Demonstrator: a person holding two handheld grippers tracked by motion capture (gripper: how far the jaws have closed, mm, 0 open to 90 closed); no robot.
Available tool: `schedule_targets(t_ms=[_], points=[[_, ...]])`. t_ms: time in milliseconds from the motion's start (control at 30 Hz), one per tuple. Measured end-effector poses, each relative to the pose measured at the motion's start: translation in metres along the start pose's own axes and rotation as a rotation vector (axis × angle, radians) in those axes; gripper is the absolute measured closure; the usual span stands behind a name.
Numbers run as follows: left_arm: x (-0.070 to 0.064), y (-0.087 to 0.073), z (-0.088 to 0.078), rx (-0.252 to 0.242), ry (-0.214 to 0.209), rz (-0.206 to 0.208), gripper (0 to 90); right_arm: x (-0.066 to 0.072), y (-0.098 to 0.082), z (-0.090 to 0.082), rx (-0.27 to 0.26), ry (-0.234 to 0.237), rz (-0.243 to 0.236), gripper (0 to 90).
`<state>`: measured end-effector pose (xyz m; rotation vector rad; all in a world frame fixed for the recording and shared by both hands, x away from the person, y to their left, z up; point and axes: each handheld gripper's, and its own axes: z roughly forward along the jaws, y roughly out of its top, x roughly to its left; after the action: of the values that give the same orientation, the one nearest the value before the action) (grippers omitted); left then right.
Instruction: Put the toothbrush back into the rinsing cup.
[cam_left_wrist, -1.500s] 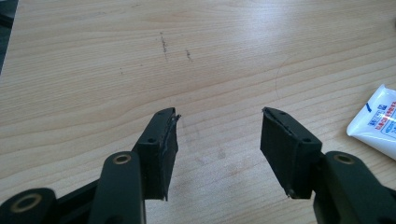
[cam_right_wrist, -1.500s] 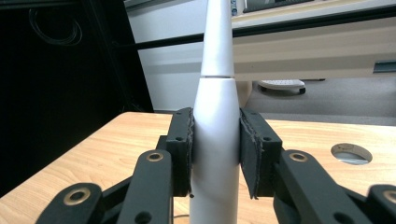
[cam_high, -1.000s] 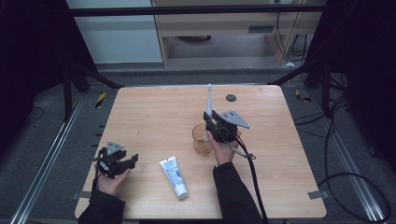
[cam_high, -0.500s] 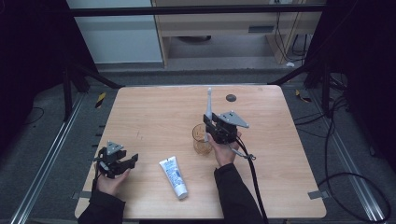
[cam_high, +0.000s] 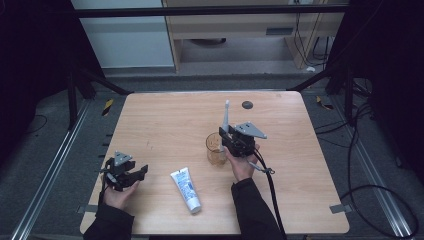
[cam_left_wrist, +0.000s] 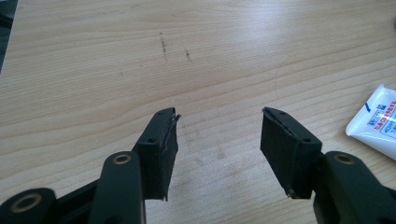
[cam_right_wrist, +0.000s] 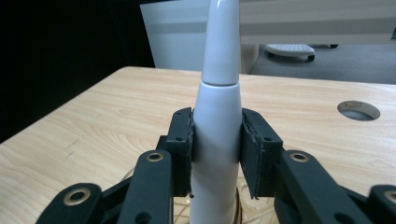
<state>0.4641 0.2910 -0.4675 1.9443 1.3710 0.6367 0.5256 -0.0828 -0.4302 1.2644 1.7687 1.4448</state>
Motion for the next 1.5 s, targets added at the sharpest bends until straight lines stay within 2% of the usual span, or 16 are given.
schedule_targets(t_ms=[567,1067,1400,1500], points=[[-0.0002,-0.0001,-0.0001,-0.001,-0.001,0.001,45.3,-0.0003,-0.0051,0.0022,0.061,0.010,-0.034,66.9],[-0.0011,-0.0007,0.0010,0.000,-0.003,0.009,44.2,-0.0017,-0.0023,-0.0044,0.055,0.016,-0.033,63.1],[-0.0008,-0.0008,0.0010,-0.002,-0.004,0.011,43.8,-0.0027,-0.0055,-0.0028,0.072,0.016,-0.036,62.9],[-0.0018,-0.0009,0.0003,-0.013,-0.006,0.026,43.8,-0.0039,-0.0038,-0.0075,0.060,0.025,-0.032,61.9]])
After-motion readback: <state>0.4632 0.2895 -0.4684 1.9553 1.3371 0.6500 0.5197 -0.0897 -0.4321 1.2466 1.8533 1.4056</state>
